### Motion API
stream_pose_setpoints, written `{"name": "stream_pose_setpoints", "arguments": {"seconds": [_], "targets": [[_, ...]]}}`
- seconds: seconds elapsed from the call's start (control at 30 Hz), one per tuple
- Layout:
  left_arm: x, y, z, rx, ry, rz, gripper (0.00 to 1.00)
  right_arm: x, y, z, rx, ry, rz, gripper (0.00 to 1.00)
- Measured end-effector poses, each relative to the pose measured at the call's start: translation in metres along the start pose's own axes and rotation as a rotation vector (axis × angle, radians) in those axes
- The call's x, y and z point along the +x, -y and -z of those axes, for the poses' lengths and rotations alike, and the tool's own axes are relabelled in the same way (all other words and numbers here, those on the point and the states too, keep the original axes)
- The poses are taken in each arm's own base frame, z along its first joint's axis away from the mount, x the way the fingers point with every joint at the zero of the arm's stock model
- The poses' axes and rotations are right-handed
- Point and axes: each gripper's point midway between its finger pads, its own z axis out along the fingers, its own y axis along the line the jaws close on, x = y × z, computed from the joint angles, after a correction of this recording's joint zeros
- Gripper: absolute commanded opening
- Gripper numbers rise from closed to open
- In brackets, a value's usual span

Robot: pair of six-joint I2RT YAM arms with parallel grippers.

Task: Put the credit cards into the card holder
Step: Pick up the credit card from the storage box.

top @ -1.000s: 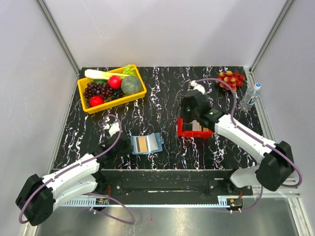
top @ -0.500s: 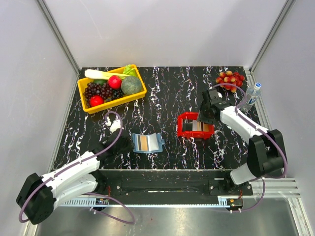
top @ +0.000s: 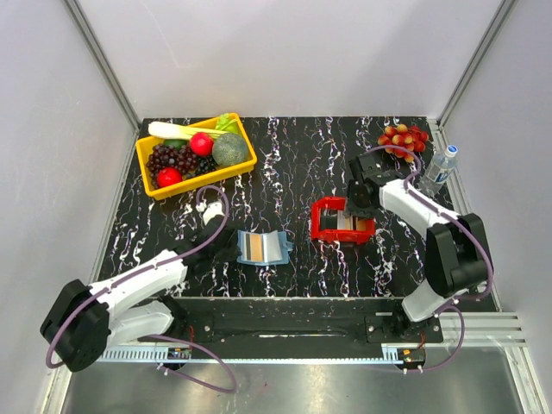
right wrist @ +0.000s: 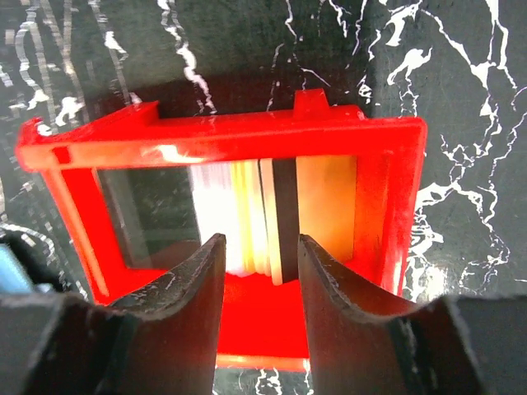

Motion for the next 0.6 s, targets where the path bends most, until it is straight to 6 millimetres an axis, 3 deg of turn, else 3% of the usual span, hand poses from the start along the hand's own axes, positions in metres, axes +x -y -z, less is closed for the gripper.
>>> {"name": "stream_pose_setpoints", "arguments": {"seconds": [0.13, 0.3, 0.4, 0.6], "targets": [[-0.001, -0.001, -0.003, -0.006, -0.004, -0.005, 0.0, -0.008, -0.01, 0.029, -0.089, 0.064, 0.006, 0.46], [-0.002, -0.001, -0.004, -0.005, -0.006, -0.002, 0.0, -0.025, -0.038, 0.067, -0.268, 0.167, -0.001, 0.43], [-0.002, 0.0, -0.004, 0.0, -0.005, 0.002, 0.0, -0.019, -0.059, 0.061, -0.32, 0.145, 0.02, 0.42], [-0.003, 0.001, -0.005, 0.003, -0.005, 0.008, 0.0, 0.022, -0.101, 0.026, -0.368, 0.003, 0.109, 0.39]]}}
